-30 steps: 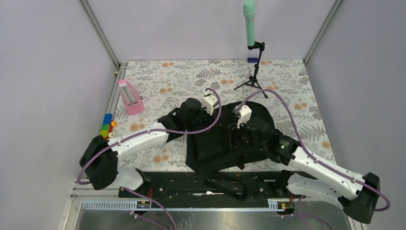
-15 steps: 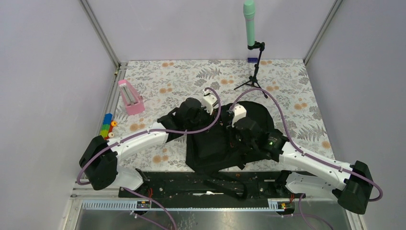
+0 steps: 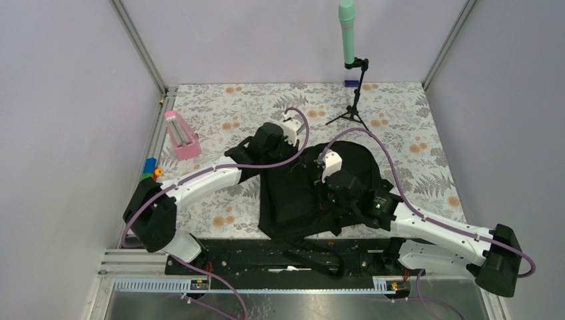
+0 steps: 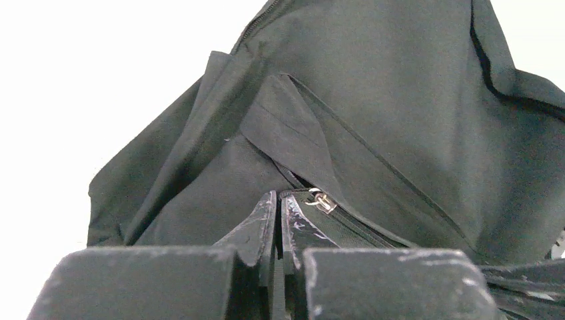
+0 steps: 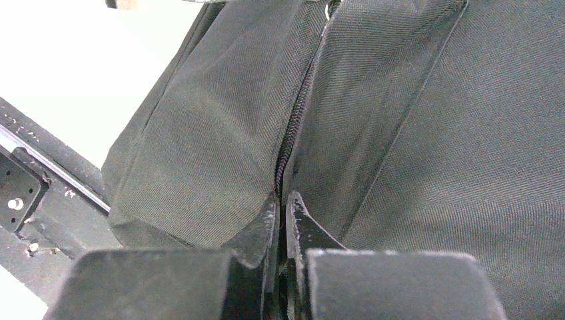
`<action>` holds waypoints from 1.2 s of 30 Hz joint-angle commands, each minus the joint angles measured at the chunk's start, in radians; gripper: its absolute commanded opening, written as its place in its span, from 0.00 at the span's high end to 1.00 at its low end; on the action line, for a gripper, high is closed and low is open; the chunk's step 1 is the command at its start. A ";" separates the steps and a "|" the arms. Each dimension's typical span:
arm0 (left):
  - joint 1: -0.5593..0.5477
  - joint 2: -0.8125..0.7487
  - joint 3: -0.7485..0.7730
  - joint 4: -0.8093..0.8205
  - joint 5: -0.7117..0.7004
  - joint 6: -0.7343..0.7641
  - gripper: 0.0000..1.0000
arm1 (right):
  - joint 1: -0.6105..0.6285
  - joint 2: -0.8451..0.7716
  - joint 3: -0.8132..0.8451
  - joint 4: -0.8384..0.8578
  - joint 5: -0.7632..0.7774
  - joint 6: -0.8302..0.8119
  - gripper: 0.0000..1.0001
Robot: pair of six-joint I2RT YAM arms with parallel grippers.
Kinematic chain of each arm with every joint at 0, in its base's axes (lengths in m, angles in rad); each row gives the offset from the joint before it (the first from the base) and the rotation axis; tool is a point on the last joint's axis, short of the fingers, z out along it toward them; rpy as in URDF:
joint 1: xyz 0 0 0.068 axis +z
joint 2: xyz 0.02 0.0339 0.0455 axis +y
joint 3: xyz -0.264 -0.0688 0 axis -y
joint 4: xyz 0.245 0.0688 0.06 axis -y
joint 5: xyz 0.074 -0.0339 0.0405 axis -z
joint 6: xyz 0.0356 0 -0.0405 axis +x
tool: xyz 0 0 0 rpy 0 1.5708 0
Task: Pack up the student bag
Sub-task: Zip the student bag at the center of the board.
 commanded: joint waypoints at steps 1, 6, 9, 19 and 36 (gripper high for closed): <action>0.050 0.015 0.087 0.030 -0.111 0.035 1.00 | 0.044 -0.054 -0.015 -0.069 -0.016 0.044 1.00; 0.072 0.049 0.114 0.033 -0.087 0.047 1.00 | 0.049 -0.078 -0.010 -0.105 -0.019 0.036 1.00; 0.087 0.081 0.138 0.037 -0.078 0.047 1.00 | 0.054 -0.087 -0.011 -0.110 -0.040 0.020 1.00; 0.136 0.229 0.309 -0.041 -0.084 0.069 1.00 | 0.072 -0.083 -0.006 -0.108 -0.069 -0.010 1.00; 0.166 0.408 0.436 -0.174 -0.165 0.053 1.00 | 0.091 -0.125 0.005 -0.106 -0.077 -0.032 1.00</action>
